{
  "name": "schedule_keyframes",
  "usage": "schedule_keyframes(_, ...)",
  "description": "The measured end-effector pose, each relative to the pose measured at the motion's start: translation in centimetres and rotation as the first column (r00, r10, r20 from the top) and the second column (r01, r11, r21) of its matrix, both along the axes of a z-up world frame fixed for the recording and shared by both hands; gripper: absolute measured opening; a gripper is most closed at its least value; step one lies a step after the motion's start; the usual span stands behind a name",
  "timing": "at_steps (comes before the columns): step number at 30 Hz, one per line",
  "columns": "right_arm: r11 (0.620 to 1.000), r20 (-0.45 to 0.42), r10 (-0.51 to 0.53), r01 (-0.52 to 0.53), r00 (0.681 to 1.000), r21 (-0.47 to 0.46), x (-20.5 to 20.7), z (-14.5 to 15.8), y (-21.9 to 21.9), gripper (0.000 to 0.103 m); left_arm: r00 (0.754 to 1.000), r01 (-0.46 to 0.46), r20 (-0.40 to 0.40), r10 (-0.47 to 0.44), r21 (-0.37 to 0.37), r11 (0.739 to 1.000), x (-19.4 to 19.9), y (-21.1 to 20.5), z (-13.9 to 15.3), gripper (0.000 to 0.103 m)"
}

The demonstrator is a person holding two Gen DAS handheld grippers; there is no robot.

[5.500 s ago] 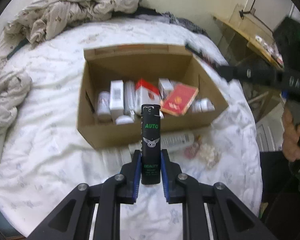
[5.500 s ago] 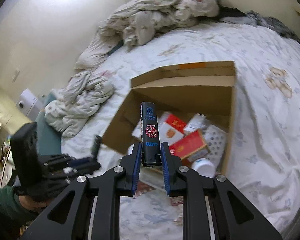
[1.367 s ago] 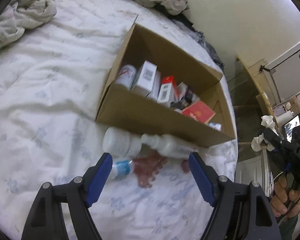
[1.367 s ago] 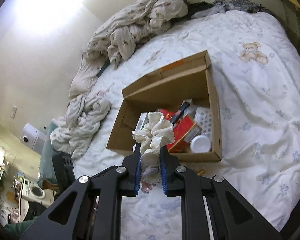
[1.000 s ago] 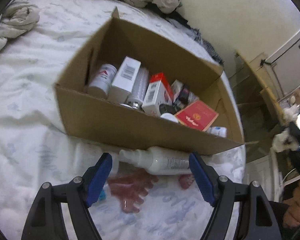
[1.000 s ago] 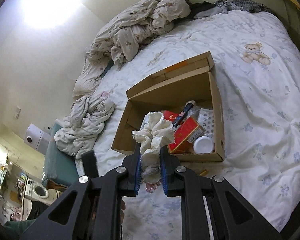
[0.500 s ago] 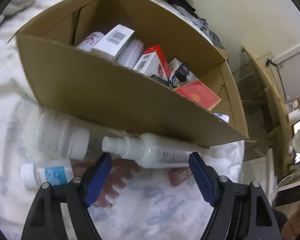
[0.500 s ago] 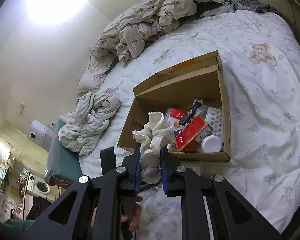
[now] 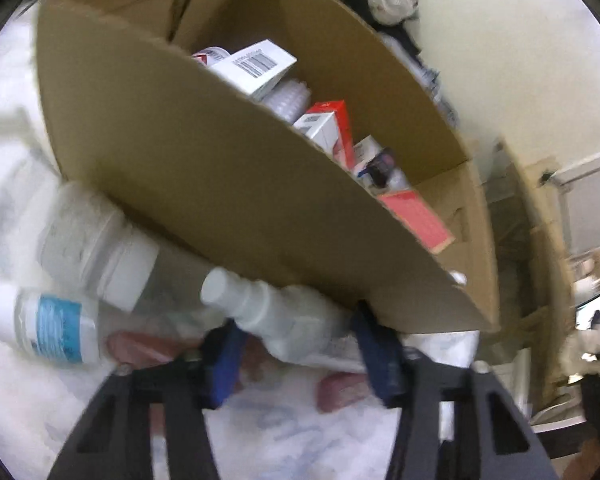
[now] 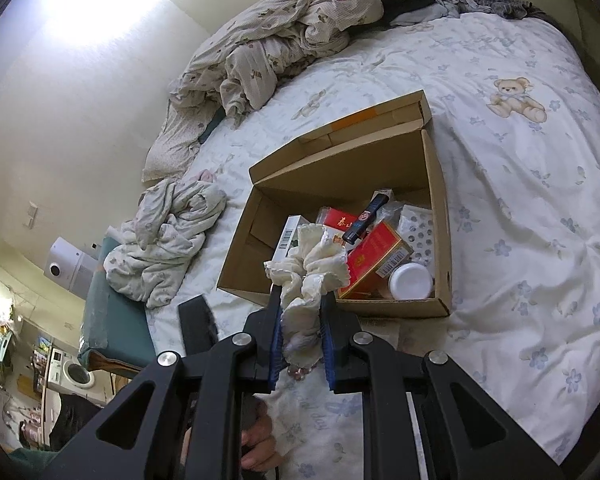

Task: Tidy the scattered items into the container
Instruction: 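Carry the scrunchie toward the box with the right while the left grasps the white spray bottle, then lower the scrunchie and spray bottle into the box and open both tools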

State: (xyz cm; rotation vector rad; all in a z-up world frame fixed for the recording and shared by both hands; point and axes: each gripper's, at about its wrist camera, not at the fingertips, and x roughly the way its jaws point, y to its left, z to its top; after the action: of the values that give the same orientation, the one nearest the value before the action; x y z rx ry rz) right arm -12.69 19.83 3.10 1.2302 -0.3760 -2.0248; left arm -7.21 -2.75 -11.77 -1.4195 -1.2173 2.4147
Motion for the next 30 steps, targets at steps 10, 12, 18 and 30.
schedule_keyframes(10, 1.000, -0.002, 0.005, -0.005, 1.000, 0.020, 0.1, -0.2, -0.1, 0.018, 0.993, 0.068, -0.090, -0.070, -0.029, 0.997, 3.7, -0.1, 4.1, 0.038)
schedule_keyframes(12, 1.000, -0.001, 0.001, -0.001, 1.000, 0.022, 0.0, -0.3, 0.0, 0.018, 0.990, 0.076, -0.113, -0.079, -0.033, 0.997, 4.3, -0.4, 5.3, 0.038)
schedule_keyframes(18, 0.999, -0.004, -0.024, 0.024, 1.000, 0.021, -0.3, -0.3, 0.5, 0.018, 0.984, 0.055, -0.168, -0.058, -0.025, 0.998, 5.3, -2.1, 8.8, 0.029)
schedule_keyframes(30, 0.999, 0.001, -0.049, 0.049, 0.999, 0.022, -1.8, -0.3, 0.9, 0.018, 0.963, 0.037, -0.265, -0.038, -0.009, 0.999, 3.7, -4.3, 13.7, 0.022)
